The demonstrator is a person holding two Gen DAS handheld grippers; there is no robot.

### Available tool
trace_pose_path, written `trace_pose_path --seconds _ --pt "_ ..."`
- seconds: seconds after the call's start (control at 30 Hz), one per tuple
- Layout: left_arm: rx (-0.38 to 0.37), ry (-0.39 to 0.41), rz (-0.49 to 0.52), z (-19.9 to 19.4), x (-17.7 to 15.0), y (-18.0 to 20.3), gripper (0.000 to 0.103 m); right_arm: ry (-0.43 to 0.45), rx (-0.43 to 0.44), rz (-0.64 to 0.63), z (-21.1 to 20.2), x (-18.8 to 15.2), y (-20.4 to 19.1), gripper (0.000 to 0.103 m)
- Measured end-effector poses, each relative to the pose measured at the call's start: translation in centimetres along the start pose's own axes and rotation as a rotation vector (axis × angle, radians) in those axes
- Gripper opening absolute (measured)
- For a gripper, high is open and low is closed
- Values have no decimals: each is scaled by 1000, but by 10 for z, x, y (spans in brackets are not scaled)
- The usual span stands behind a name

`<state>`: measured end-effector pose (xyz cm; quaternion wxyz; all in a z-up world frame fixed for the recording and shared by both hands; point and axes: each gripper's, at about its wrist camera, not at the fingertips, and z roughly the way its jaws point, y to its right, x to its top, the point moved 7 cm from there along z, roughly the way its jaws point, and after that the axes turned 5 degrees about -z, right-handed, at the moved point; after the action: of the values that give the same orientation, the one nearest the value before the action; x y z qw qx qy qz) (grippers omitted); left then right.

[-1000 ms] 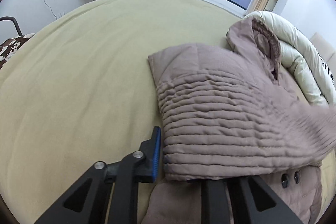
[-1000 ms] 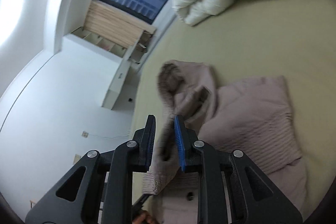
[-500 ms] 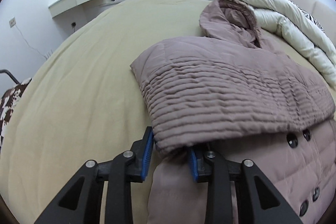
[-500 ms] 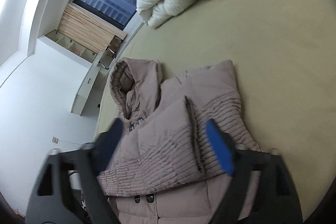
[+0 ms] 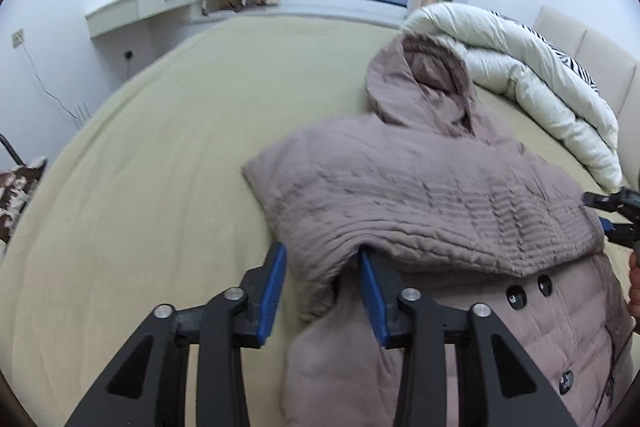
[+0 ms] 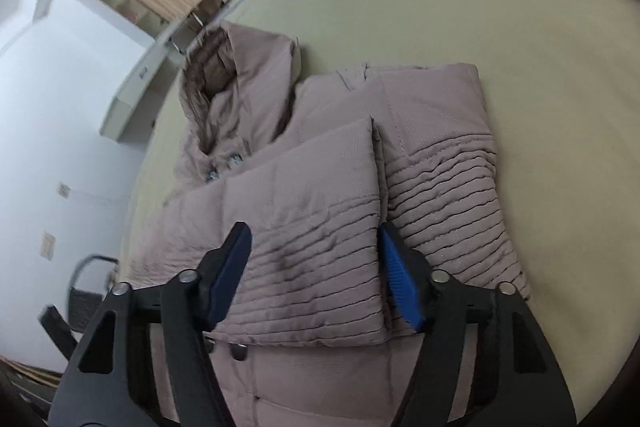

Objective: Fold large clothes

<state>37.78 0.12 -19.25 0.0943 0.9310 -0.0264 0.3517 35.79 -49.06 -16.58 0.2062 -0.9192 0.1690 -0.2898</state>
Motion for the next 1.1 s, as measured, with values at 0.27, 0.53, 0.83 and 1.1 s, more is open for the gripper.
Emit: trace_pose_path --seconds 0.27,0.53,0.83,1.1 --pt "-22 39 38 -34 -27 8 38 27 -153 -134 -13 3 0 13" --pt "-4 55 55 8 25 18 38 64 -224 -54 -21 8 38 12" --pt "39 -86 108 61 12 27 38 150 -138 42 -34 9 54 57" --pt "89 -43 107 49 23 39 39 250 -206 -243 -56 28 -31 78"
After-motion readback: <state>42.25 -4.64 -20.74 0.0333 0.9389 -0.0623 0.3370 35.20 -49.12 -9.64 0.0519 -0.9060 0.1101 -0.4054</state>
